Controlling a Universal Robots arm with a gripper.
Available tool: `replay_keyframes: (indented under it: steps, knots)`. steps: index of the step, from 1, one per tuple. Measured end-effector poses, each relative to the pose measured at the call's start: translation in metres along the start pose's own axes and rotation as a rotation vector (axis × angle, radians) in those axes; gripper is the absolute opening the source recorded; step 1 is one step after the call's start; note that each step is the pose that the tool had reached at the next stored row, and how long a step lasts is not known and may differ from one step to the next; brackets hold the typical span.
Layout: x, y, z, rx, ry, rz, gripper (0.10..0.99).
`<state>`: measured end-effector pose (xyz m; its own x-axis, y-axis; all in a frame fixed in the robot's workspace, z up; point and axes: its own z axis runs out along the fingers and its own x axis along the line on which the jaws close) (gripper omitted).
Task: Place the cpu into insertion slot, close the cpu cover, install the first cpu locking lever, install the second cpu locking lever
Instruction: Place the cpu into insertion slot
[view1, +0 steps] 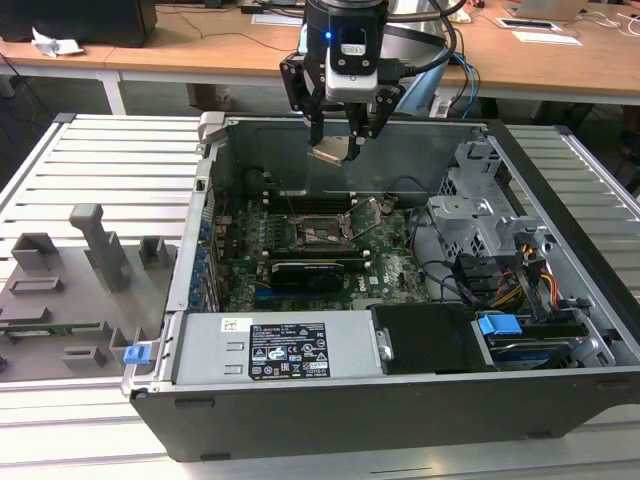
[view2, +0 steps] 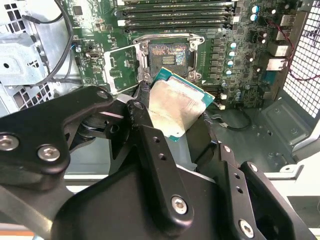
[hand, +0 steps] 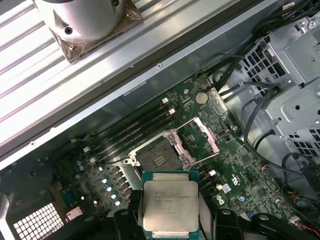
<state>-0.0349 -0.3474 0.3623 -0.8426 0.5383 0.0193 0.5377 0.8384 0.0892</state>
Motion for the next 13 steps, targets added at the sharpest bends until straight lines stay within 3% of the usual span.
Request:
replay_keyframes:
  steps: [13]
  knots:
    - [0.0,0.0,0.0002,-0.001,-0.003,0.033,0.537]
